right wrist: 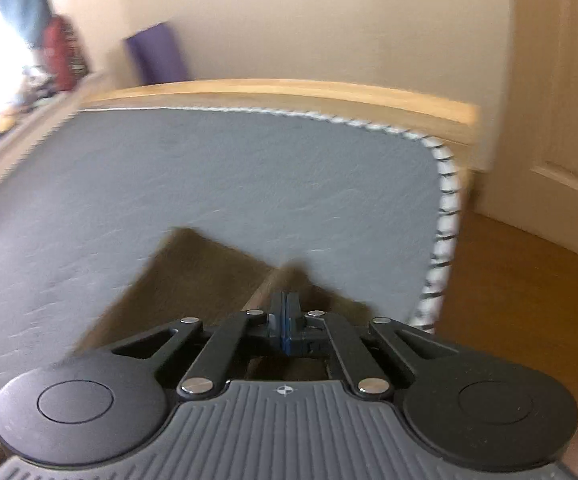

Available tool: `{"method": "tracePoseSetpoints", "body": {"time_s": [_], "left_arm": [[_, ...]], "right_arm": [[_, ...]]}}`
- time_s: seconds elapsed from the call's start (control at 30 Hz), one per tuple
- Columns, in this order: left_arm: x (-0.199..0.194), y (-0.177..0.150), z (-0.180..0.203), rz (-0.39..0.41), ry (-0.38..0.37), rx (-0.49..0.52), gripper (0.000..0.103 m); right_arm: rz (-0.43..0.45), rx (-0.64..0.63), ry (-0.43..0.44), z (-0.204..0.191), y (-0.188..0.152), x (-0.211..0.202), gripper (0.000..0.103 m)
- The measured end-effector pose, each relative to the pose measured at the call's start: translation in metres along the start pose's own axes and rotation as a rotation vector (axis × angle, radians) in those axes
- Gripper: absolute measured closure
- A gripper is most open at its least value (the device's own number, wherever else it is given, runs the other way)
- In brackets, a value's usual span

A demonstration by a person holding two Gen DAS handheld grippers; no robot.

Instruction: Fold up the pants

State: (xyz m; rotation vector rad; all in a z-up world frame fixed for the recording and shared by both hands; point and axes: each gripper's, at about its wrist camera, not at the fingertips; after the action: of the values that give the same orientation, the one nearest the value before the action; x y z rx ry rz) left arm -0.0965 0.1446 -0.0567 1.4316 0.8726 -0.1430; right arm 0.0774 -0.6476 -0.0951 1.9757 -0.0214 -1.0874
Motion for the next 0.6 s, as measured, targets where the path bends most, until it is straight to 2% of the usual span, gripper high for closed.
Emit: {"method": "tracePoseSetpoints", "body": {"time_s": [0.03,0.07,0.1,0.13,0.17,0.23,0.27,0.3,0.47,0.53,0.6], "left_arm": [[0.006,-0.004,0.004,-0.038,0.019,0.030,0.081],[0.008,-0.006,0.006,-0.051,0.042,0.048,0.075],[0.006,-0.006,0.007,-0.039,0.076,0.060,0.063],[0.002,-0.005,0.006,-0.009,0.102,0.066,0.053],[-0.003,-0.002,0.006,0.029,0.114,0.063,0.051],[-0.013,0.003,0.009,0.102,0.142,0.070,0.050],[-0.019,0.005,0.013,0.144,0.157,0.082,0.049],[-0.019,0.009,0.017,0.180,0.152,0.089,0.047],[-0.036,0.009,0.037,0.291,0.015,0.146,0.045],[-0.034,0.007,0.045,0.289,-0.065,0.156,0.045],[-0.030,0.004,0.051,0.247,-0.139,0.160,0.045]], "right_arm": [[-0.039,0.028,0.004,0.009,-0.002,0.005,0.103],[-0.040,0.051,-0.008,0.015,-0.002,0.006,0.103],[-0.026,0.093,0.002,0.022,0.000,0.005,0.099],[-0.013,0.141,0.030,0.028,0.001,0.004,0.099],[-0.020,0.174,0.058,0.031,0.001,0.005,0.096],[-0.053,0.218,0.106,0.035,-0.001,0.012,0.083],[-0.067,0.228,0.114,0.036,-0.001,0.016,0.076],[-0.080,0.231,0.106,0.036,-0.002,0.021,0.072],[-0.087,0.205,0.078,0.026,-0.007,0.045,0.068],[-0.089,0.172,0.073,0.021,-0.008,0.055,0.068],[-0.090,0.144,0.076,0.017,-0.010,0.062,0.068]]}}
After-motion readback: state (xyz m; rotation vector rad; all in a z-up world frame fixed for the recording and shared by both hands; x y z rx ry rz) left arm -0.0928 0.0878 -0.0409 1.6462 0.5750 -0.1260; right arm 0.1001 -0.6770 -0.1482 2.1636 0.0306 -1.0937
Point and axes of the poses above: each gripper's, at about its wrist camera, not at the fingertips, and x roughly the way its jaws point, z to its right, y to its top, and after that the axes turned 10 degrees about z, right-handed
